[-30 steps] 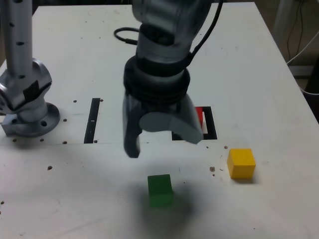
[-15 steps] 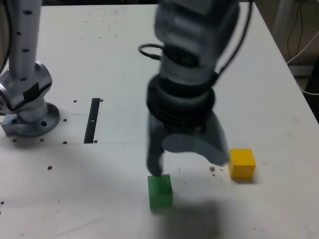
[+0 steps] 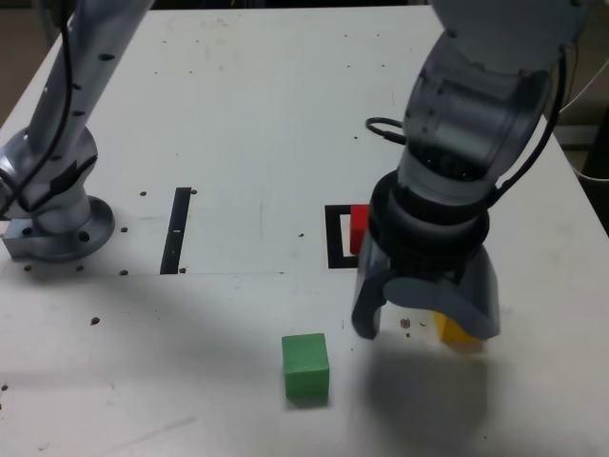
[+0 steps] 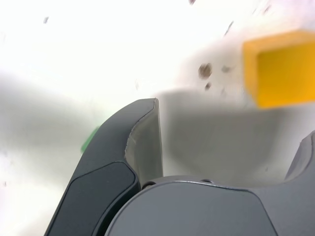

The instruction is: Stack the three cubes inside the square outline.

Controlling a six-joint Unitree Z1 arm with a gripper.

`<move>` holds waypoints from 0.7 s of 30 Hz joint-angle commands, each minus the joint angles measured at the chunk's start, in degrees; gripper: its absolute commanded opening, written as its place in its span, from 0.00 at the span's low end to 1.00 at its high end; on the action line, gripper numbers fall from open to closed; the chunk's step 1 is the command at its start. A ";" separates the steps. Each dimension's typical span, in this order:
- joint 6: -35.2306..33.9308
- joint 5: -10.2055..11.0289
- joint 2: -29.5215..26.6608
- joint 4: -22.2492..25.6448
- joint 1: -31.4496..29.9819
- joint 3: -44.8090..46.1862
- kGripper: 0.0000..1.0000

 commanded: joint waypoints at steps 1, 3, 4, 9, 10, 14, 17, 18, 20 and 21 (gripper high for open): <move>1.03 0.71 0.30 -0.45 0.85 0.37 0.99; 1.83 1.23 0.22 -0.74 1.55 0.56 0.99; 2.08 1.38 0.16 -0.82 1.87 0.53 0.99; 2.40 0.99 0.23 -1.44 3.00 -0.20 0.98; 2.37 0.76 0.35 -1.66 3.13 -0.39 0.97; 2.13 -0.05 1.11 -2.21 3.40 -1.80 0.96; 1.87 -0.48 2.00 -1.88 3.57 -3.55 0.95; 1.83 -0.56 2.21 -1.79 3.63 -3.88 0.95; 1.77 -0.90 2.93 -1.59 4.04 -4.72 0.95; 1.76 -1.03 3.22 -1.56 4.27 -4.96 0.94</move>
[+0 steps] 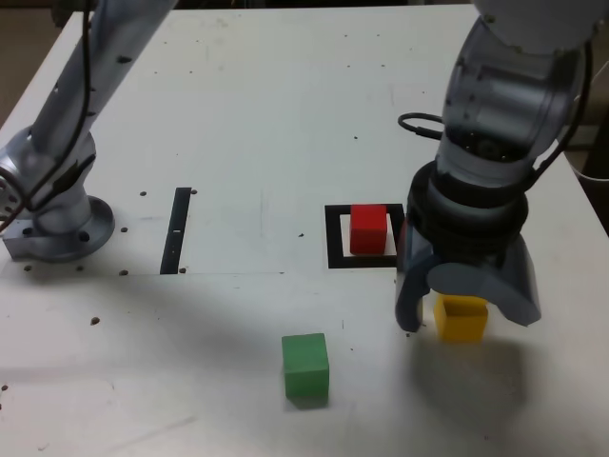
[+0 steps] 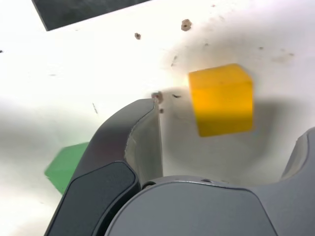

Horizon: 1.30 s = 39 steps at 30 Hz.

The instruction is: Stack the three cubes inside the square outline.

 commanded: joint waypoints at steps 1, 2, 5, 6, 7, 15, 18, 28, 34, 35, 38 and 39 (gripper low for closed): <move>-0.10 -0.31 1.01 0.23 0.71 -0.59 0.94; -0.09 -0.35 1.24 0.25 0.96 -0.76 0.93; -0.08 -0.40 1.71 0.26 1.56 -0.95 0.91; -0.08 -0.38 1.86 0.22 1.66 -0.99 0.90; -0.09 -0.36 2.00 0.15 1.73 -1.03 0.90; -0.33 -0.47 2.64 -0.24 1.83 -1.45 0.76; -0.24 -0.81 3.08 -0.51 1.91 -1.78 0.72; 0.40 -0.39 3.67 -1.26 2.23 -1.89 0.66; 0.43 0.43 3.53 -1.21 2.49 -1.63 0.58; 0.39 0.71 3.50 -1.21 2.50 -1.63 0.57; 0.28 1.43 3.48 -1.33 2.54 -1.55 0.56; 0.24 1.58 3.49 -1.41 2.55 -1.53 0.56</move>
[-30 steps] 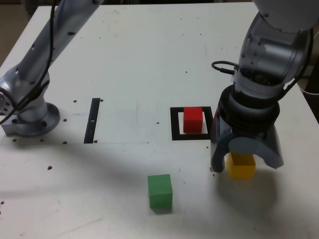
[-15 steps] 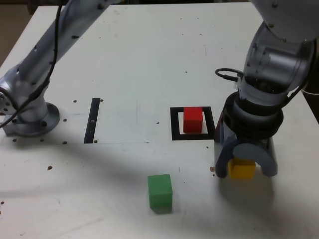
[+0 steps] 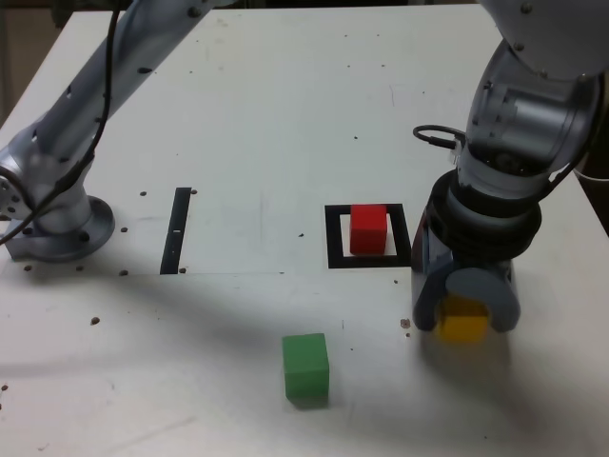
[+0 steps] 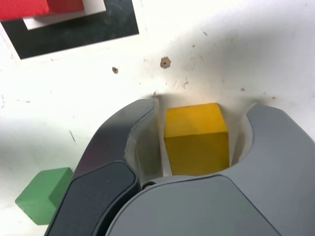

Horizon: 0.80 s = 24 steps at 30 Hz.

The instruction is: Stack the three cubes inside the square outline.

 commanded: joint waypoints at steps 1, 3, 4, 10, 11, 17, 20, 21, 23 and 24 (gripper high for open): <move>-0.12 0.33 -0.07 -0.30 0.11 0.07 0.55; -0.12 0.37 -0.02 -0.43 0.12 0.09 0.54; -0.12 0.37 0.01 -0.46 0.13 0.07 0.53; -0.24 0.26 0.04 -0.54 0.15 -0.25 0.40; -0.30 0.35 0.01 -0.55 0.15 -0.34 0.36; -0.57 0.81 -0.57 -0.30 0.15 -0.59 0.23; -0.56 0.76 -1.65 0.47 0.15 -0.59 0.23; -0.48 0.88 -2.31 0.98 0.15 -0.59 0.23; 0.03 1.41 -4.26 2.47 0.15 -0.57 0.23; 0.52 1.82 -5.49 3.49 0.19 -0.57 0.23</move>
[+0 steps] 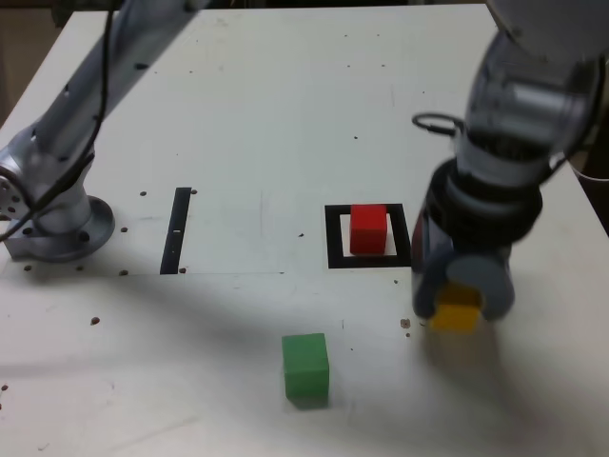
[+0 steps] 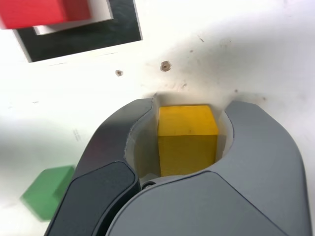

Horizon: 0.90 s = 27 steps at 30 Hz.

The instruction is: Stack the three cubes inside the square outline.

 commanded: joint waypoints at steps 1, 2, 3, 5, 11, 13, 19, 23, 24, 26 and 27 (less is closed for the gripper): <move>1.43 1.10 -4.35 2.76 0.24 -0.10 0.23; 2.29 1.56 -5.80 3.99 0.42 -0.04 0.23; 3.28 1.98 -7.28 5.28 0.70 0.08 0.23; 5.45 2.71 -10.12 7.63 1.47 0.52 0.22; 11.09 3.87 -16.11 10.29 5.42 4.90 0.22; 11.97 4.21 -16.84 10.00 7.25 7.35 0.22; 13.22 4.41 -17.72 6.32 12.89 15.14 0.23; 13.45 3.28 -19.02 2.67 14.51 19.20 0.23; 13.44 2.97 -19.27 1.94 14.64 19.88 0.23; 13.36 2.45 -19.56 0.72 14.74 20.85 0.23; 13.30 2.28 -19.63 0.19 14.75 21.18 0.23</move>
